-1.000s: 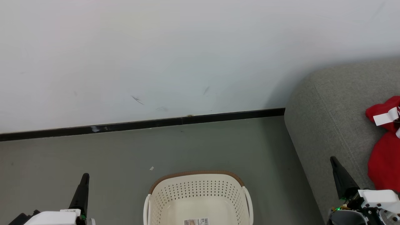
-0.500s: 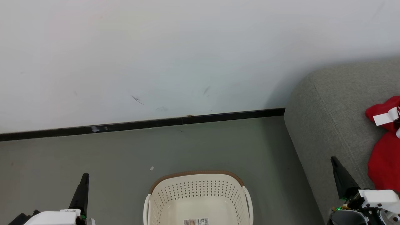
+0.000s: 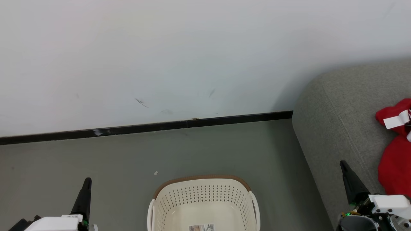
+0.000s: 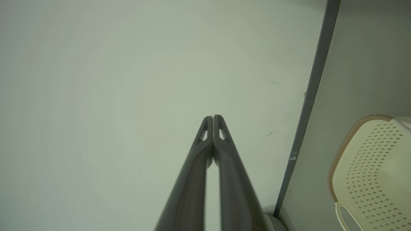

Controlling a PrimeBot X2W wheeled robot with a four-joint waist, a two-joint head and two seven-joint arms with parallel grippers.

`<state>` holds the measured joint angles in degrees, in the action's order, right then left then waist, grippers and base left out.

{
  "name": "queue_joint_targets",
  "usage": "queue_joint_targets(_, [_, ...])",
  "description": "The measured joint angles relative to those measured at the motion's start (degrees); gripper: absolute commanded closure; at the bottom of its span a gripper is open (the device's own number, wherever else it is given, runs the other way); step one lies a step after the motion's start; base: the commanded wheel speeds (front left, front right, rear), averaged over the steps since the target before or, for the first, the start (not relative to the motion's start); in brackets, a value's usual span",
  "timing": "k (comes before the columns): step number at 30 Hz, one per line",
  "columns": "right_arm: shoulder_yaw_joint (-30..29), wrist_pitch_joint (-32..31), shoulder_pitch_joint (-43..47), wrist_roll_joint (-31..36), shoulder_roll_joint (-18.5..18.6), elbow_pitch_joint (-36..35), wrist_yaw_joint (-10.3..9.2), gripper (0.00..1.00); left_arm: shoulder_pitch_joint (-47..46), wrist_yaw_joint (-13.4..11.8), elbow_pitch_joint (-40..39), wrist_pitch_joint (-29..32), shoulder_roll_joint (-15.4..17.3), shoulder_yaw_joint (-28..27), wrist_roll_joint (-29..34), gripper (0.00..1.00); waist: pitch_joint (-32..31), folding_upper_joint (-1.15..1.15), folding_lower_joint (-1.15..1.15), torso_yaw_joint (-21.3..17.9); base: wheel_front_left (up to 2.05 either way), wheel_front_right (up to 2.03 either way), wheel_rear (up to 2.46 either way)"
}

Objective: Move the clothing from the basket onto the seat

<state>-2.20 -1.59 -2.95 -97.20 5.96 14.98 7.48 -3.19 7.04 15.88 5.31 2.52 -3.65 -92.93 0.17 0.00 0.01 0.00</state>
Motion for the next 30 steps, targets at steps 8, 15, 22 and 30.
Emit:
queue_joint_targets(8, [-0.10,-0.01,0.00,0.08,-0.08,0.01,0.00,1.00,0.00,0.00,-0.01,0.00,-0.01,-0.03,0.00,1.00,0.00,0.00,0.00,0.00,0.00,0.00,0.00])
queue_joint_targets(15, [-0.19,-0.02,0.00,0.09,-0.10,0.01,0.00,1.00,0.00,0.01,-0.02,0.00,-0.03,-0.04,0.00,1.00,0.00,0.00,0.00,0.00,0.00,0.00,0.00])
queue_joint_targets(22, [-0.23,-0.03,0.00,0.09,-0.13,0.02,0.00,1.00,0.00,0.00,-0.03,0.01,-0.04,-0.07,0.00,1.00,0.00,0.00,0.00,0.00,0.00,0.00,0.00])
queue_joint_targets(30, [-0.27,-0.19,0.00,0.10,-0.18,0.03,0.00,1.00,0.00,0.01,-0.04,0.18,-0.08,-0.09,0.00,1.00,0.00,0.00,0.00,0.00,0.00,0.00,0.00])
